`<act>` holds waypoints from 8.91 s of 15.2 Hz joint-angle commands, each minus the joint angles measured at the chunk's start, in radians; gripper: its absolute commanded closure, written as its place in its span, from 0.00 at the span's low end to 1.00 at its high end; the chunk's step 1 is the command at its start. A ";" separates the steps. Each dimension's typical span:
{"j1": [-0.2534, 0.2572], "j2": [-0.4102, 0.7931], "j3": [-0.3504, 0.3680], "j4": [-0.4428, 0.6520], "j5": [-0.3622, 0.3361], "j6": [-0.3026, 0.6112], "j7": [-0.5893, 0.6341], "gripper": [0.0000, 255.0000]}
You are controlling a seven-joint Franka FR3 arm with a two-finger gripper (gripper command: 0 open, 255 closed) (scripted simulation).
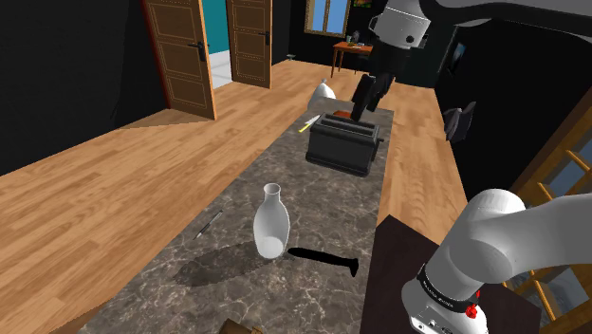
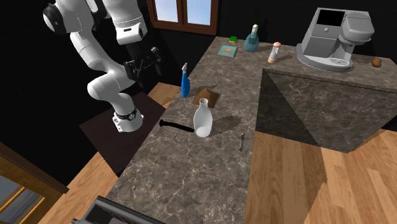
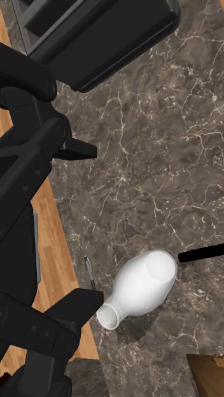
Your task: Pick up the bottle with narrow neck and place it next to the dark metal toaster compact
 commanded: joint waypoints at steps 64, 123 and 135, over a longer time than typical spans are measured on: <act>0.046 0.358 0.403 -0.075 0.077 0.532 0.365 1.00; -0.082 0.479 0.134 0.627 0.010 -0.073 0.062 1.00; -0.180 0.658 -0.051 0.812 0.018 -0.101 -0.216 1.00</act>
